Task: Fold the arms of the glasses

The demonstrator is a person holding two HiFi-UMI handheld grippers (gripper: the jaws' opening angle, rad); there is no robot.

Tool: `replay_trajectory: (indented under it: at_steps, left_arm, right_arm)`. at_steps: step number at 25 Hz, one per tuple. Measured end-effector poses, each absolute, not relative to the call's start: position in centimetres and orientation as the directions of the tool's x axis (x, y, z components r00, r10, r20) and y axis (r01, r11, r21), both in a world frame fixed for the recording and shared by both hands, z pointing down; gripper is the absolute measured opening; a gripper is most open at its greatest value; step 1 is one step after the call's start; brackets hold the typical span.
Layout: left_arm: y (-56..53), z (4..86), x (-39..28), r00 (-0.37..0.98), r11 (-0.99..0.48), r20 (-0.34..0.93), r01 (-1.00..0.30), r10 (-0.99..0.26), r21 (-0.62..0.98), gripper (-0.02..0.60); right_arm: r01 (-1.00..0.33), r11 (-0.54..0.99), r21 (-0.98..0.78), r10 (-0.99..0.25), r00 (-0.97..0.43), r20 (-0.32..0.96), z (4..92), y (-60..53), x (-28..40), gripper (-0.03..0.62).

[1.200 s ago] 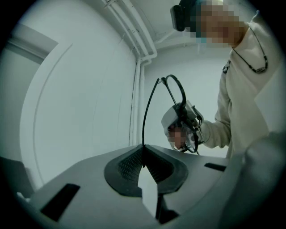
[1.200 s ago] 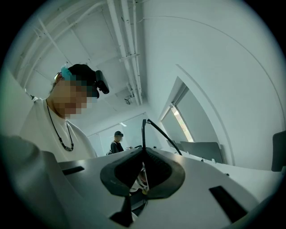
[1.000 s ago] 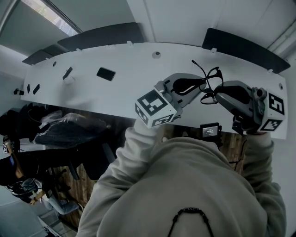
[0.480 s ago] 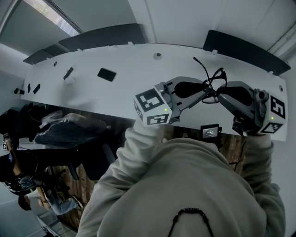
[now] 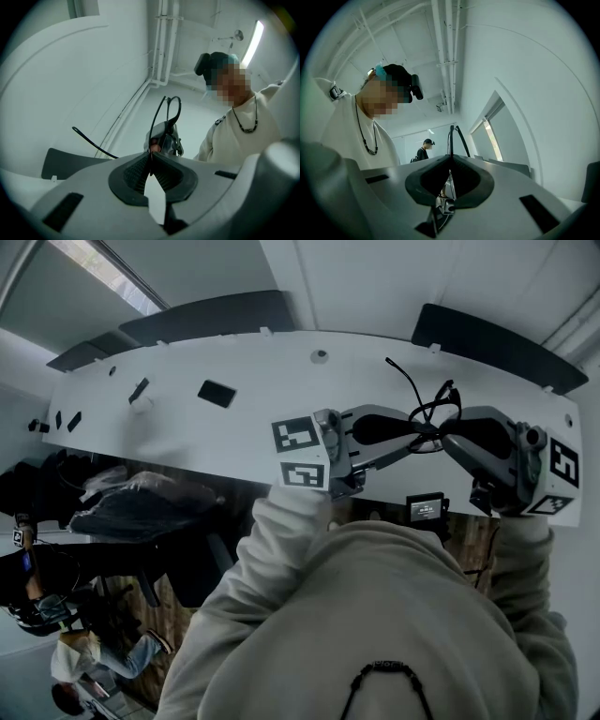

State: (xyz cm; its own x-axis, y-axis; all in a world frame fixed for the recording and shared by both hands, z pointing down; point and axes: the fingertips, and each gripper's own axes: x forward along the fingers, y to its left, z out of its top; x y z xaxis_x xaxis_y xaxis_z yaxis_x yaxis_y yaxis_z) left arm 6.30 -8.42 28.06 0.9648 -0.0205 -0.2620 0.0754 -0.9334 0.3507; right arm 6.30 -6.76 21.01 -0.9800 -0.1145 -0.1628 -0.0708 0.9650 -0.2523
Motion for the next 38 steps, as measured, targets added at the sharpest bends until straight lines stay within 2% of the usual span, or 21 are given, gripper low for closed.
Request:
replay_trajectory:
  at_steps: [4, 10, 11, 12, 14, 18, 24, 32, 34, 35, 38]
  left_arm:
    - [-8.3, 28.1, 6.3, 0.960, -0.921, -0.278, 0.116, 0.009, 0.371, 0.020]
    - [-8.8, 28.2, 6.2, 0.959, -0.924, -0.281, 0.077, -0.034, 0.376, 0.020]
    - [-9.2, 28.5, 6.1, 0.961, -0.923, -0.271, 0.049, -0.061, 0.382, 0.033]
    - [-9.7, 28.9, 6.0, 0.962, -0.919, -0.258, 0.023, -0.086, 0.393, 0.089]
    - [-10.5, 29.7, 5.6, 0.962, -0.906, -0.242, -0.010, -0.124, 0.422, 0.162]
    - [-12.2, 30.4, 4.2, 0.945, -0.872, -0.241, -0.082, -0.222, 0.482, 0.199]
    - [-16.0, 31.9, 2.3, 0.907, -0.817, -0.152, -0.270, -0.394, 0.510, 0.199]
    - [-15.4, 31.3, 3.0, 0.915, -0.828, -0.169, -0.238, -0.367, 0.507, 0.194]
    - [-15.2, 31.0, 2.9, 0.917, -0.841, -0.166, -0.244, -0.362, 0.484, 0.108]
    - [-15.0, 30.6, 2.8, 0.916, -0.847, -0.174, -0.245, -0.361, 0.471, 0.084]
    - [-14.7, 29.4, 2.6, 0.915, -0.866, -0.189, -0.249, -0.357, 0.435, 0.061]
  right_arm:
    - [-0.063, 0.967, -0.246, -0.106, -0.981, -0.163, 21.0, -6.6, 6.3, 0.038]
    - [-0.072, 0.965, -0.253, -0.113, -0.981, -0.155, 21.2, -6.6, 6.3, 0.038]
    - [-0.083, 0.963, -0.256, -0.124, -0.981, -0.150, 21.4, -6.8, 6.4, 0.038]
    - [-0.094, 0.961, -0.261, -0.136, -0.980, -0.145, 21.6, -7.0, 6.6, 0.038]
    - [-0.107, 0.957, -0.269, -0.150, -0.978, -0.146, 21.9, -7.3, 7.0, 0.038]
    - [-0.084, 0.961, -0.262, -0.128, -0.980, -0.154, 22.0, -6.3, 7.2, 0.038]
    - [0.009, 0.975, -0.221, -0.022, -0.990, -0.137, 22.1, -4.1, 5.8, 0.038]
    - [0.076, 0.974, -0.214, 0.052, -0.992, -0.113, 22.8, -2.3, 4.5, 0.038]
    - [0.070, 0.973, -0.221, 0.050, -0.994, -0.095, 23.2, -2.4, 4.4, 0.038]
    - [0.066, 0.971, -0.228, 0.047, -0.995, -0.087, 23.3, -2.5, 4.4, 0.038]
    - [0.051, 0.967, -0.249, 0.035, -0.997, -0.068, 23.8, -2.6, 4.5, 0.038]
